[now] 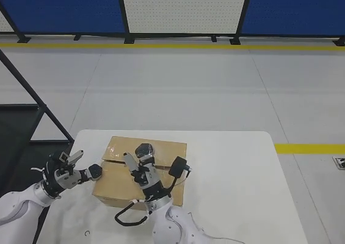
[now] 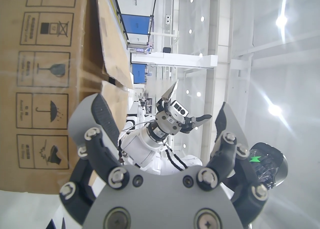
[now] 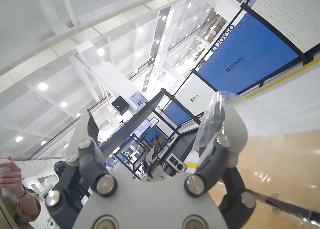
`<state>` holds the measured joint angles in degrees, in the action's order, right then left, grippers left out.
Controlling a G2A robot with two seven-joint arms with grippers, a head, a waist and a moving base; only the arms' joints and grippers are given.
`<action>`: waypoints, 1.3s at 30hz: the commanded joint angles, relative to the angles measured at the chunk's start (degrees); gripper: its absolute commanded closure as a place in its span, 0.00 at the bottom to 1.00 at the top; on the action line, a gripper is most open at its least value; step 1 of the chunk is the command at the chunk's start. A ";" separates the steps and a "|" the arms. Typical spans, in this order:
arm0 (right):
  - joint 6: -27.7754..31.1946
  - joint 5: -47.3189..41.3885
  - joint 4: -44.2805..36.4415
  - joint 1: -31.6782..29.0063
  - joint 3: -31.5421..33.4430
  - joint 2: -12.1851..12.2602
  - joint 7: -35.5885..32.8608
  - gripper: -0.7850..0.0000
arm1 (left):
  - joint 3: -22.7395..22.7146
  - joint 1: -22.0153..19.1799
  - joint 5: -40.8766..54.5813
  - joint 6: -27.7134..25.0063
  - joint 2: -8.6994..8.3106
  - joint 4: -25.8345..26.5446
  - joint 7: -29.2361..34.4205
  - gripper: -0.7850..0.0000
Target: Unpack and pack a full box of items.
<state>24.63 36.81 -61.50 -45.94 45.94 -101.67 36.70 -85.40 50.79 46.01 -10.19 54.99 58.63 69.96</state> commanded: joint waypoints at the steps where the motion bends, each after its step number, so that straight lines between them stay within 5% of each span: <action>1: -0.71 -0.14 0.95 0.61 -0.32 -0.49 0.36 0.00 | -0.36 0.65 0.40 -0.13 -0.05 0.26 0.09 0.00; 25: -6.21 -0.17 11.98 7.55 -4.55 -7.28 1.98 0.00 | -6.20 9.61 4.07 -4.05 -0.46 2.39 -4.67 0.00; 39: -5.76 0.73 16.03 8.60 -3.36 -9.39 2.33 0.00 | 1.12 6.25 -3.46 -1.26 0.64 3.26 -6.20 0.00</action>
<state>18.82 37.47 -45.58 -37.35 42.47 -110.98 39.07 -84.46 57.13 42.57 -11.32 55.58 61.95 63.64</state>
